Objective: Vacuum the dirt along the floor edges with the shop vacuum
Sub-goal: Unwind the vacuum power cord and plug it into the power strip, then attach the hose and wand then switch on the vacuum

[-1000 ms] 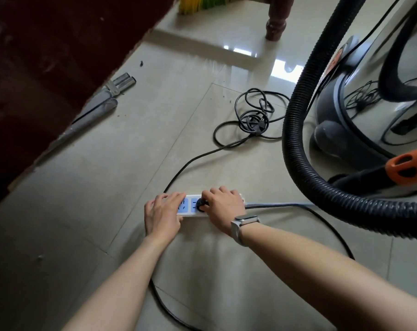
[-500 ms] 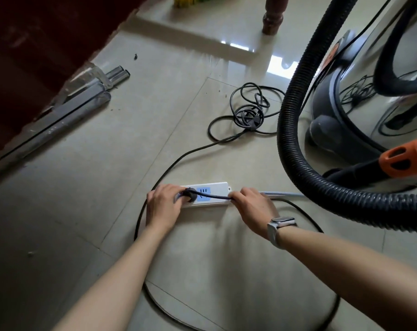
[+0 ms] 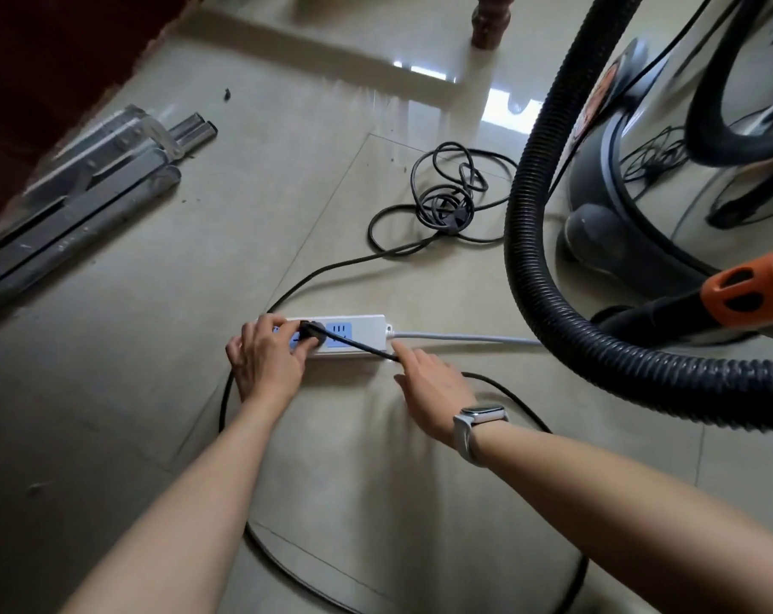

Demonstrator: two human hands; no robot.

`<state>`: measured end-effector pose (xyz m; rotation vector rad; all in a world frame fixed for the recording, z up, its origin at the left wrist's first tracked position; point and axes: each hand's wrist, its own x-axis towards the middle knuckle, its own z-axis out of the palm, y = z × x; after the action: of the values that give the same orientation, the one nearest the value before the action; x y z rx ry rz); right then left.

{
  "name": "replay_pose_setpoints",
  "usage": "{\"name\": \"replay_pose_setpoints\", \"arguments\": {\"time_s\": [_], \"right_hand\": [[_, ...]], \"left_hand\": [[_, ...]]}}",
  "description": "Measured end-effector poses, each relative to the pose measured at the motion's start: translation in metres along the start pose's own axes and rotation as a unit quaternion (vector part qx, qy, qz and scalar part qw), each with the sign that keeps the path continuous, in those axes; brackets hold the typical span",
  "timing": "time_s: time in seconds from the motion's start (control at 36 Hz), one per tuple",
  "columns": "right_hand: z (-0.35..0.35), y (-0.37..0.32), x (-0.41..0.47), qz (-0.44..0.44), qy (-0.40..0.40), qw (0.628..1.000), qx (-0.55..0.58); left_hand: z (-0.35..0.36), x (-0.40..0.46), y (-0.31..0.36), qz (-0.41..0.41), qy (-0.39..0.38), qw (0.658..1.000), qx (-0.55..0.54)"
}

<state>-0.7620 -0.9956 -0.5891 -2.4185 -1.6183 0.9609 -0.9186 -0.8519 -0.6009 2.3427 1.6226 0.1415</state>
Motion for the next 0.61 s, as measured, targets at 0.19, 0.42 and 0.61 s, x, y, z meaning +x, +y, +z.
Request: {"name": "replay_pose_setpoints", "arguments": {"time_s": [0.19,0.42,0.61], "right_hand": [[-0.009,0.015,-0.038,0.072,-0.004,0.997,-0.008],[-0.079,-0.018,-0.135,0.089,-0.082,0.991,0.056],[-0.161,-0.021,-0.232,0.146,-0.097,0.977,0.119]], "left_hand": [[-0.021,-0.042,0.018,-0.083,-0.107,0.99,-0.027],[-0.115,-0.126,0.093,-0.038,-0.259,0.964,0.056],[-0.206,-0.157,0.18,0.086,-0.291,0.949,0.079]]}}
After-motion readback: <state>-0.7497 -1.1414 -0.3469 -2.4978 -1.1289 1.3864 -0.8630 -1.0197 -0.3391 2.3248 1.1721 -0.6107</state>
